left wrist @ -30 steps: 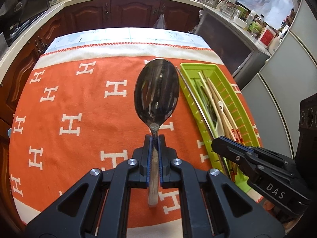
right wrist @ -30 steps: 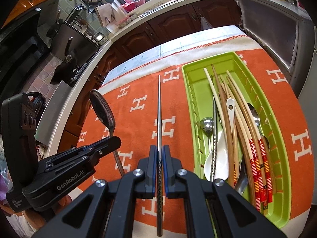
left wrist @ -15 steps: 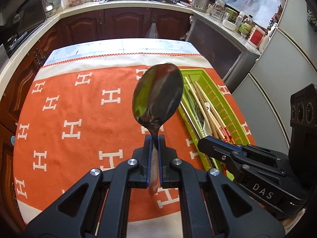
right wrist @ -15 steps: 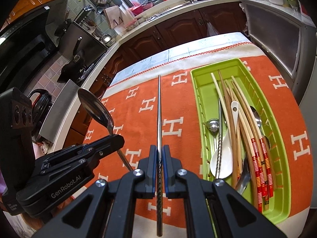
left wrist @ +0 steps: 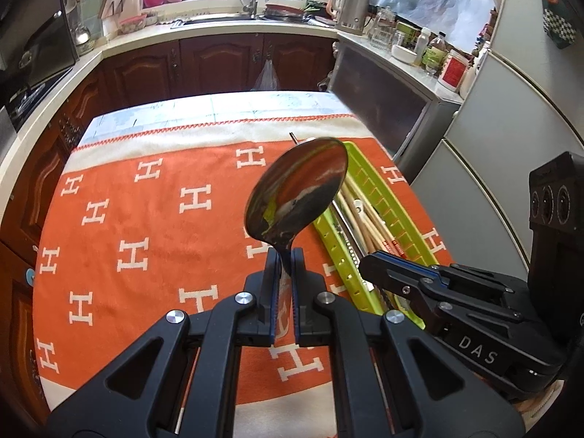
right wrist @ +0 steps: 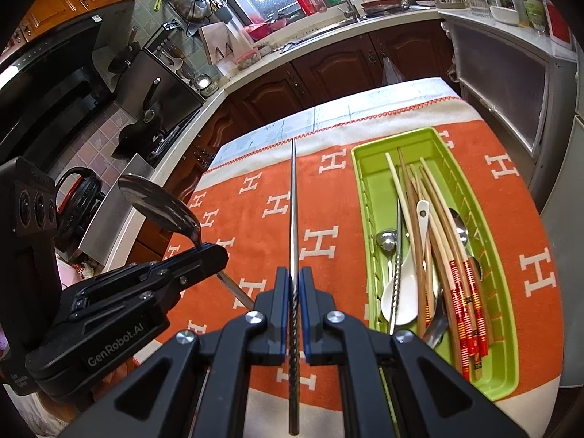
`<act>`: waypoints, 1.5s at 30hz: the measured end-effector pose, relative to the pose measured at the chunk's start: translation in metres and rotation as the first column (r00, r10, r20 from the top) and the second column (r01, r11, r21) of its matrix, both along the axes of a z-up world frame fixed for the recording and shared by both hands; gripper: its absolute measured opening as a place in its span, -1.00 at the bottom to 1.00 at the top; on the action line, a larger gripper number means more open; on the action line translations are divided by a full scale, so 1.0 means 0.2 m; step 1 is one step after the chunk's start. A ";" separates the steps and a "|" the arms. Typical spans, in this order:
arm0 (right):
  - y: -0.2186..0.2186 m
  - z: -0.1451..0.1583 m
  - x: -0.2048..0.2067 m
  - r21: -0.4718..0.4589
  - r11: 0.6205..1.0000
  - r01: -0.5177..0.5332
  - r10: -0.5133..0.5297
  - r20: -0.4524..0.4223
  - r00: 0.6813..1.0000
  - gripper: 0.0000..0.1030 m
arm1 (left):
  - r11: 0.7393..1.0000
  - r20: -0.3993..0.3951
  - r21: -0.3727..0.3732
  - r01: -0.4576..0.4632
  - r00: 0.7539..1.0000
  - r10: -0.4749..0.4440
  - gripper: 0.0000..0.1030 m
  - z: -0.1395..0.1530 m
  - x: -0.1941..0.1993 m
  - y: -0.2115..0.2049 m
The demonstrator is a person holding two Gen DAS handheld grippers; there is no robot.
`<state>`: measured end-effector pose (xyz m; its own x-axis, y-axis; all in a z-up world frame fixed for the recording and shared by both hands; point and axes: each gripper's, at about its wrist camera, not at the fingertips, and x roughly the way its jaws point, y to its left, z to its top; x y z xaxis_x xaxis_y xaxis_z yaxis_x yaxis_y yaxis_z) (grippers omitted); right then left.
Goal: Organize utensils
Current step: 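Carry the steel spoon with the left tool while the right tool carries the steel chopstick to the tray, then open the left tool on the spoon in the tray while the right tool releases the chopstick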
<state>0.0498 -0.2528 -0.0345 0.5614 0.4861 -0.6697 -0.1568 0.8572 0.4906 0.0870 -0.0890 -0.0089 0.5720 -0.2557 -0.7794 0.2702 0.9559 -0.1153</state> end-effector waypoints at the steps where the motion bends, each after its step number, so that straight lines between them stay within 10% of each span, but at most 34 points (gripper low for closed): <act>1: -0.01 0.01 0.00 0.001 1.000 0.003 -0.003 0.004 1.000 -0.90 | 1.000 0.004 -0.003 0.006 1.000 -0.006 -0.93 0.02 -0.01 -0.01; 20: -0.38 0.14 -0.14 -0.003 0.984 0.180 -0.179 0.065 0.982 -0.90 | 0.967 -0.005 -0.111 0.227 0.973 -0.229 -0.93 0.31 -0.05 -0.46; 45: -0.42 -0.26 0.15 -0.091 0.980 0.177 -0.187 -0.119 0.975 -0.90 | 0.989 -0.288 -0.046 0.139 0.946 -0.146 -0.94 -0.38 0.44 -0.56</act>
<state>0.0795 -0.3370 -0.0867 0.5439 0.3257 -0.7734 0.0645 0.9026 0.4256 0.1751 -0.2013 -0.0851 0.2785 -0.3390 -0.8986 0.3545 0.9059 -0.2318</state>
